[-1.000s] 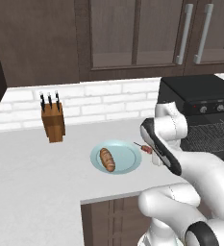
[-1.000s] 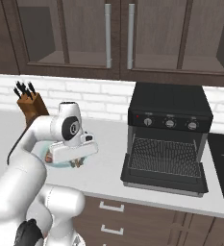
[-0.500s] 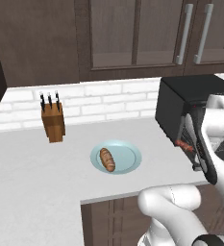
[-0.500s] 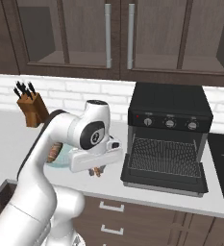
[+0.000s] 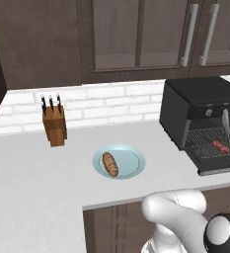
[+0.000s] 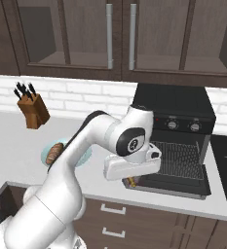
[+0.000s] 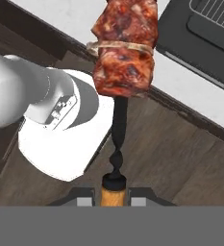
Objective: Pick up the kebab skewer and baguette bread, and place them inside the toaster oven. Close the toaster oven door and start by setting the timer.
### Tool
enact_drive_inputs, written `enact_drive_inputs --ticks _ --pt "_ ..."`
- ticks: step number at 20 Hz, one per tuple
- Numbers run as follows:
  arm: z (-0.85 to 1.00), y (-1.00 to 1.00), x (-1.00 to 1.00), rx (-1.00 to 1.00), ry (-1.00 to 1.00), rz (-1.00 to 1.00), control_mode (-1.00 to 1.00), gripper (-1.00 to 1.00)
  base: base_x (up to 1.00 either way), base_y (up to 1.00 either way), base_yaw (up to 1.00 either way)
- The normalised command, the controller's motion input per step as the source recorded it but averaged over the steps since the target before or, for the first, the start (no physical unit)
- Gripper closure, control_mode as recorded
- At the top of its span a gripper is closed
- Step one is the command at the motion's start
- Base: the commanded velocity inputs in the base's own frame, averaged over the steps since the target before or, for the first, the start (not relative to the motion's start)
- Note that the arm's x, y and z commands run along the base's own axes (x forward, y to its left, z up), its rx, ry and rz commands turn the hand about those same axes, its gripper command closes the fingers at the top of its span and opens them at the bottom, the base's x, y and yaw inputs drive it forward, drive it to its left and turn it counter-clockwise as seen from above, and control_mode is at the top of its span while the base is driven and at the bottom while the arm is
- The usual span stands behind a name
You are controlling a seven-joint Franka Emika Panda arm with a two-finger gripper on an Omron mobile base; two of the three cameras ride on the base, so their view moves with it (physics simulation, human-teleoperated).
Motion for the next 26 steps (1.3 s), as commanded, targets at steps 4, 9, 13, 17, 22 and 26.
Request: enact_drive_inputs --ticks 4,9,13,17,22,26 --pt "0.0 -0.87 0.02 0.01 0.0 -0.17 -1.0 1.0 0.0 0.0 0.0" --pt "0.0 -0.52 0.12 0.02 0.0 -0.15 -1.0 1.0 0.0 0.0 0.0" --pt "-0.19 -0.22 0.18 0.08 -0.01 -0.1 -1.0 1.0 0.0 0.0 0.0" --pt "-0.14 0.06 0.46 0.03 -0.09 -0.06 -1.0 1.0 0.0 0.0 0.0" --pt "-0.06 -0.17 0.64 0.0 -0.12 -0.01 -1.0 1.0 0.0 0.0 0.0" --pt "-0.2 -0.21 0.36 -0.02 -0.08 0.0 -1.0 1.0 0.0 0.0 0.0"
